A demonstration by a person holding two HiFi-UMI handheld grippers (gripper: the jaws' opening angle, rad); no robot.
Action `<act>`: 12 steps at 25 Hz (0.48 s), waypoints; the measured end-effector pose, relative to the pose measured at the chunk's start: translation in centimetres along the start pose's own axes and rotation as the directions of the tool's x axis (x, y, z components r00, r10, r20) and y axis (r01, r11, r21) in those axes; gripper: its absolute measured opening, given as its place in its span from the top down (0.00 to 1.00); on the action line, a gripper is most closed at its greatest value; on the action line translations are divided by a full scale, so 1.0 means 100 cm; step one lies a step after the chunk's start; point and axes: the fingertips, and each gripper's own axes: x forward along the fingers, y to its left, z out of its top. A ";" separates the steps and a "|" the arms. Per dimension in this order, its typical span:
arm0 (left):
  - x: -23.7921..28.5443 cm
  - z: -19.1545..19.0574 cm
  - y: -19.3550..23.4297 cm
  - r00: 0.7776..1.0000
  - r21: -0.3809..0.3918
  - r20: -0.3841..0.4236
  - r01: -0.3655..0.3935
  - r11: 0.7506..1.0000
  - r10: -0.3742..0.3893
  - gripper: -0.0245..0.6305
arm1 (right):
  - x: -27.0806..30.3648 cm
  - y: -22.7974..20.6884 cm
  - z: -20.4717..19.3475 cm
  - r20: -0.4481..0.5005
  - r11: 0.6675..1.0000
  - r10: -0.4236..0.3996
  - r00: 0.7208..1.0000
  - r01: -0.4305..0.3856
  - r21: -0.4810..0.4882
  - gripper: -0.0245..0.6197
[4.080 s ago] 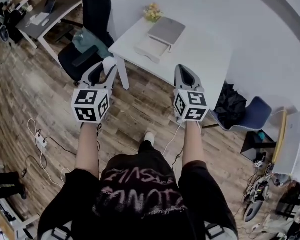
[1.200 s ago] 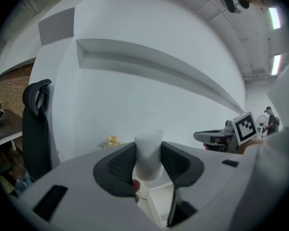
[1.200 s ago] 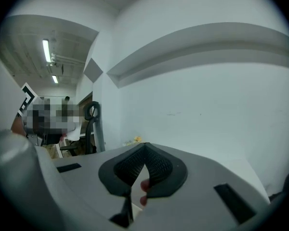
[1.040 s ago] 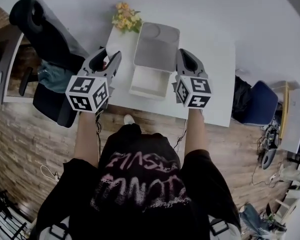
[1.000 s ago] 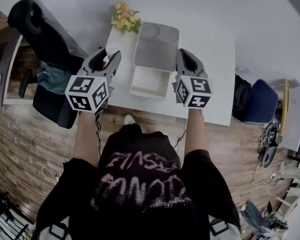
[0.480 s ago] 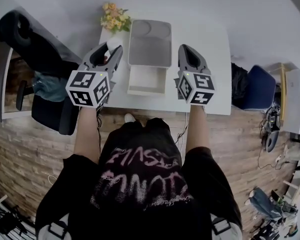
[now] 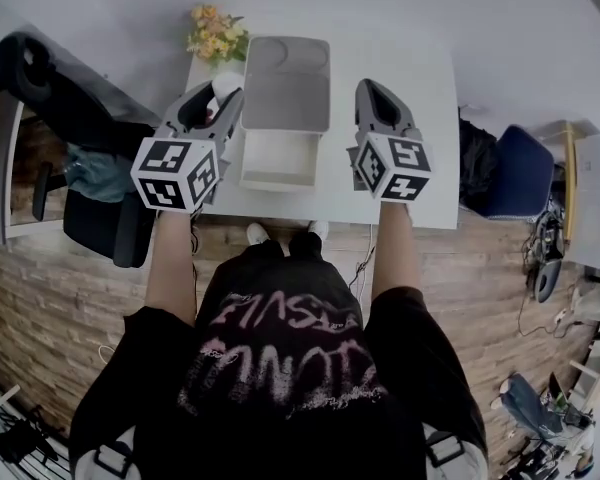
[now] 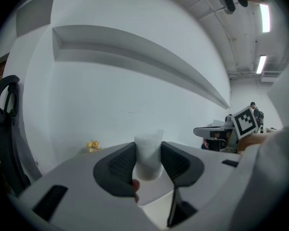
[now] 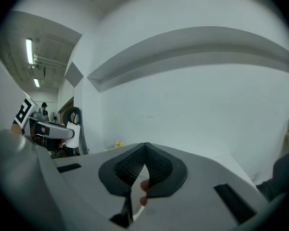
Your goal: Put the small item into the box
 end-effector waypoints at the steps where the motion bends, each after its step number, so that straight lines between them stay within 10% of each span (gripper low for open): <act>1: 0.002 0.000 -0.002 1.000 0.002 -0.002 -0.006 1.000 0.006 0.71 | 0.001 -0.003 0.000 0.000 1.000 0.005 1.000 -0.005 -0.001 0.94; 12: 0.013 -0.001 -0.016 0.997 0.021 -0.033 -0.066 0.998 0.067 0.71 | 0.008 -0.023 -0.001 0.023 0.998 0.055 0.998 -0.056 0.020 0.95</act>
